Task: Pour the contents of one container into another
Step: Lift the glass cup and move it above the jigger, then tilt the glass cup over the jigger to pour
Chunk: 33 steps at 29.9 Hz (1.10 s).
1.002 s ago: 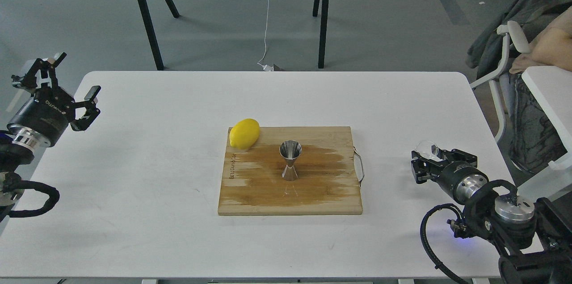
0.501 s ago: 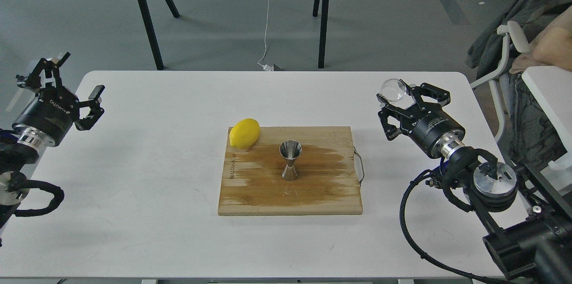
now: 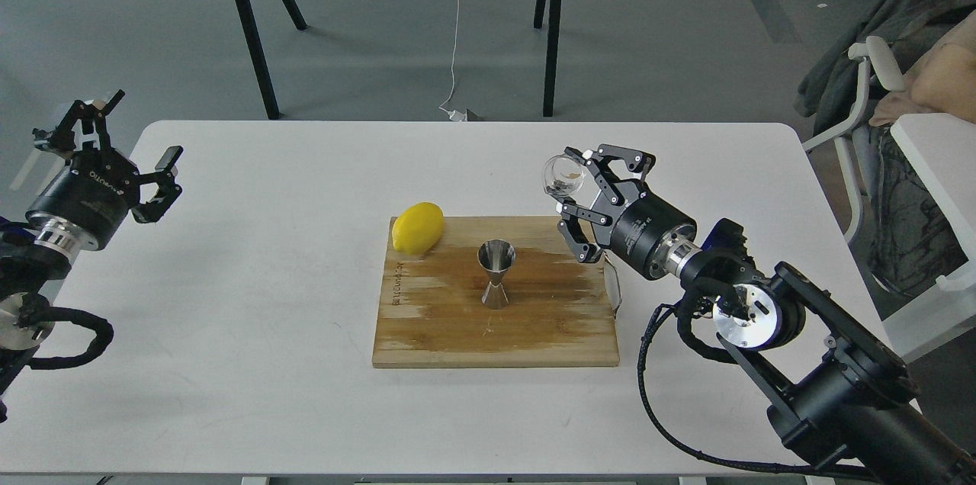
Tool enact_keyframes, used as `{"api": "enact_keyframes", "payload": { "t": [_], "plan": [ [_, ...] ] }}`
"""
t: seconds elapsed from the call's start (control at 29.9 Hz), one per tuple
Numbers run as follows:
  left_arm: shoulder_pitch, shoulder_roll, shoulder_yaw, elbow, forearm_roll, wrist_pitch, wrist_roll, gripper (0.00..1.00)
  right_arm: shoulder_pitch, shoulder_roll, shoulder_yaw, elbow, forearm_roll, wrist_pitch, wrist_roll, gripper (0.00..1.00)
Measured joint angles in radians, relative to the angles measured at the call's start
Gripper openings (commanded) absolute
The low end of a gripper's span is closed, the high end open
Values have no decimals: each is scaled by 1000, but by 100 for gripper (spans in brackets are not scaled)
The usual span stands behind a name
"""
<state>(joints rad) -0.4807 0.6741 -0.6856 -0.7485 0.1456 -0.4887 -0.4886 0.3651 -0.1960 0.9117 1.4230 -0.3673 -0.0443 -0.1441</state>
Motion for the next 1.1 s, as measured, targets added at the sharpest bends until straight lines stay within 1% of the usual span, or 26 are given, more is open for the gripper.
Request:
{"api": "enact_keyframes", "payload": {
  "t": [0.37, 1.1],
  "plan": [
    [2, -1, 1, 0, 0, 0, 0, 99, 66, 1, -131, 10, -125, 0, 4, 34],
    [1, -1, -3, 0, 0, 0, 0, 99, 112, -11, -212, -2, -240, -2, 4, 34]
  ]
}}
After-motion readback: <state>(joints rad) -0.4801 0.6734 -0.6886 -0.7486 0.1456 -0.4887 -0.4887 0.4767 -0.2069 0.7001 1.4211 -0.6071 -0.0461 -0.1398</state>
